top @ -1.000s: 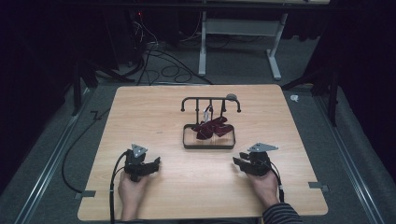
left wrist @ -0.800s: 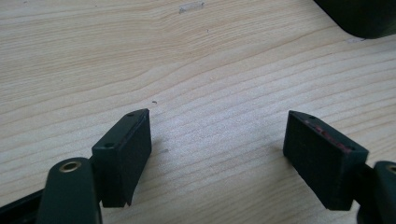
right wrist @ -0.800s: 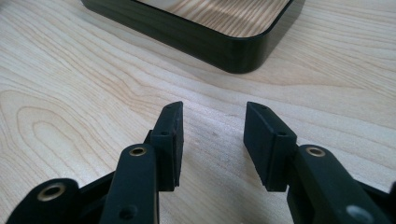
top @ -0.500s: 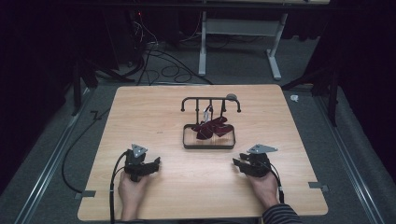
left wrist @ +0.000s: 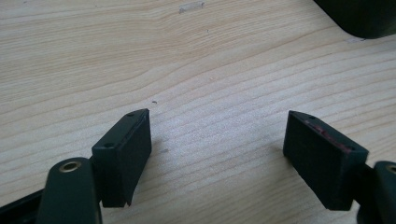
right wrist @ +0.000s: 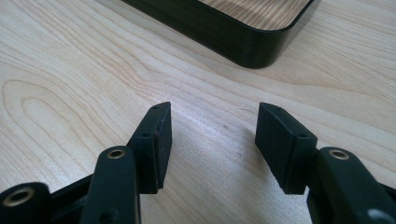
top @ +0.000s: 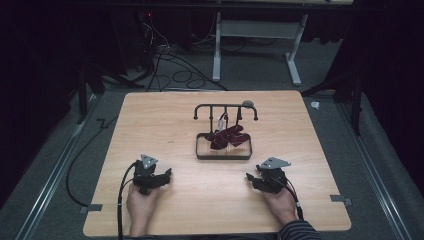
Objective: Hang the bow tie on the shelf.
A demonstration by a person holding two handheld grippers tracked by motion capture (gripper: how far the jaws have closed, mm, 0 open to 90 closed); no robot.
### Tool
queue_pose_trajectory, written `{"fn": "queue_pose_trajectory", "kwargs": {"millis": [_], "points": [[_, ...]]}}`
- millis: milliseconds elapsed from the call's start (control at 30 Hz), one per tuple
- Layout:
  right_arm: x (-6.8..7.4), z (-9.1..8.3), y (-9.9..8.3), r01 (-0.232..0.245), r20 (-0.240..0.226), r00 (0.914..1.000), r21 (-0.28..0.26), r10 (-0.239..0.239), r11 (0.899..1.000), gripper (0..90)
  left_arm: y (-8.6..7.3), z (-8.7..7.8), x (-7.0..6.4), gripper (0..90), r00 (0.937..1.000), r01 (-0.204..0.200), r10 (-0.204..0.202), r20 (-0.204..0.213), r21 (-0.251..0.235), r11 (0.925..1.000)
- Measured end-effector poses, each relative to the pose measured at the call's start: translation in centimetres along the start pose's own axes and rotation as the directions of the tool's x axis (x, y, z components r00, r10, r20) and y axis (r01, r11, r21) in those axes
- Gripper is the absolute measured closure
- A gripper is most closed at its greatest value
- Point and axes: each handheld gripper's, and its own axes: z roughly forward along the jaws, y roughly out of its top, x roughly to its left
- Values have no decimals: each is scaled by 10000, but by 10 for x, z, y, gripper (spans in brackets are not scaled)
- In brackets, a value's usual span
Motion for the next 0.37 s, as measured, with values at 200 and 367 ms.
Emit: {"fn": "queue_pose_trajectory", "kwargs": {"millis": [200, 367], "points": [[1, 0, 0, -68, 102, 9999, 8, 68, 10000, 457, 0, 0, 0, 240, 10000, 1, -1, -2, 0, 10000], [1, 0, 0, -84, 104, 9999, 13, 84, 10000, 456, 0, 0, 0, 240, 10000, -9, 9, 9, 17, 10000]]}}
